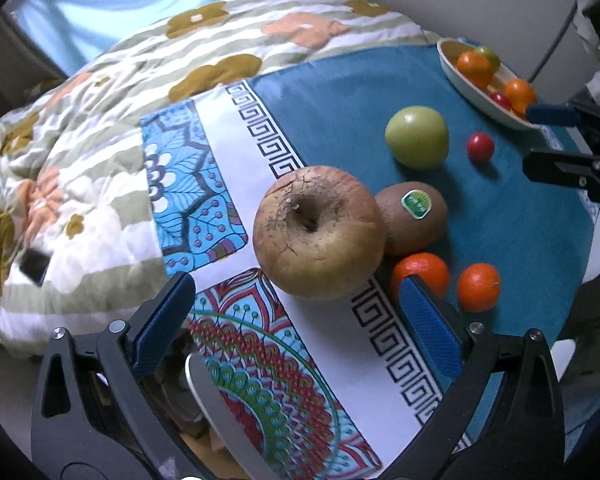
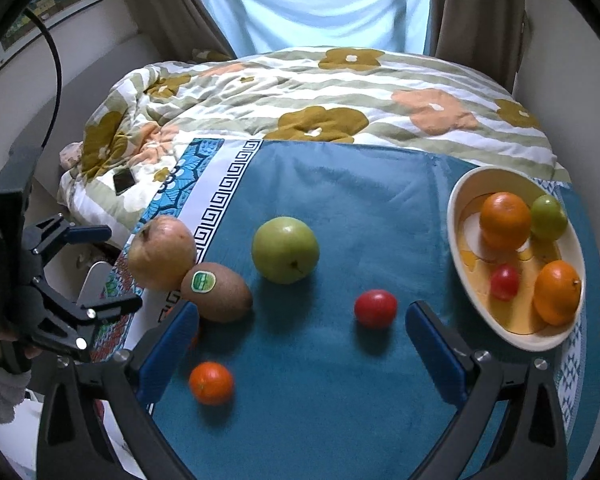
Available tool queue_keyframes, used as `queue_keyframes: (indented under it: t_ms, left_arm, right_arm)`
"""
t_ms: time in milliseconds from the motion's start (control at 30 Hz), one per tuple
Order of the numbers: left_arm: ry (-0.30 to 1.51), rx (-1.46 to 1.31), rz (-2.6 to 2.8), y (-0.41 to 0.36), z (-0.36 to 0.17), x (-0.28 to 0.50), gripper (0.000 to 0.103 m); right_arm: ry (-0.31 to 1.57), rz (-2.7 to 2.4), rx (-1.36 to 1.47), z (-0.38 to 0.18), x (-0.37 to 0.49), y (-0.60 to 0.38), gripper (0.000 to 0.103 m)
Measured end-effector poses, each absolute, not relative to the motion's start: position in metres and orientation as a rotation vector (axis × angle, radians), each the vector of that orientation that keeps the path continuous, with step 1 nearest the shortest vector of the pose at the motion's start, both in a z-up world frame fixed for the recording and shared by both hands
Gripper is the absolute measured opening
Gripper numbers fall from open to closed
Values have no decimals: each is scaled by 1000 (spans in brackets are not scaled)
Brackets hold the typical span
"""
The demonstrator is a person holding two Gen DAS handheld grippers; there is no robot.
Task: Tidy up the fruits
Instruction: 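Withdraw both grippers from the bowl toward the remaining fruit, then close left gripper on the large yellow apple while right gripper closes on the green apple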
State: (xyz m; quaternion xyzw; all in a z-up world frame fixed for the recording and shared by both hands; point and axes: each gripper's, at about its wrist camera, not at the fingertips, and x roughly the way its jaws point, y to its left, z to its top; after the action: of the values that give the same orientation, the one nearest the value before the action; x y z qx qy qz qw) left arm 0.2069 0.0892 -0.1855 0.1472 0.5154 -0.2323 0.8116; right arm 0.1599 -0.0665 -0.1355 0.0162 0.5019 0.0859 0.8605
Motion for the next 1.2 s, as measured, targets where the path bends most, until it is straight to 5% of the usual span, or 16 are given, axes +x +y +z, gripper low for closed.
queue_keyframes:
  t_ms: [333,500,567,700,1200]
  left_arm:
    - [1112,346,-556,81,-202,221,101]
    - [1115,345,-590,78,-206,224,90]
    - [1114,355,-614,75,-206,223,78]
    - [1093,395,-615,70,-206,219,77]
    - [1098,409,-586,79,-205,215,76]
  right_arm:
    - [1097,171,63,-156,182,-60,103]
    - [1118,179,76,-165,194,-58,103]
    - [1123,181,79,-168,199,-57,103]
    - [1131,190,91,-173,205,-55,102]
    - [1176,200,108,-193,225,-47,76]
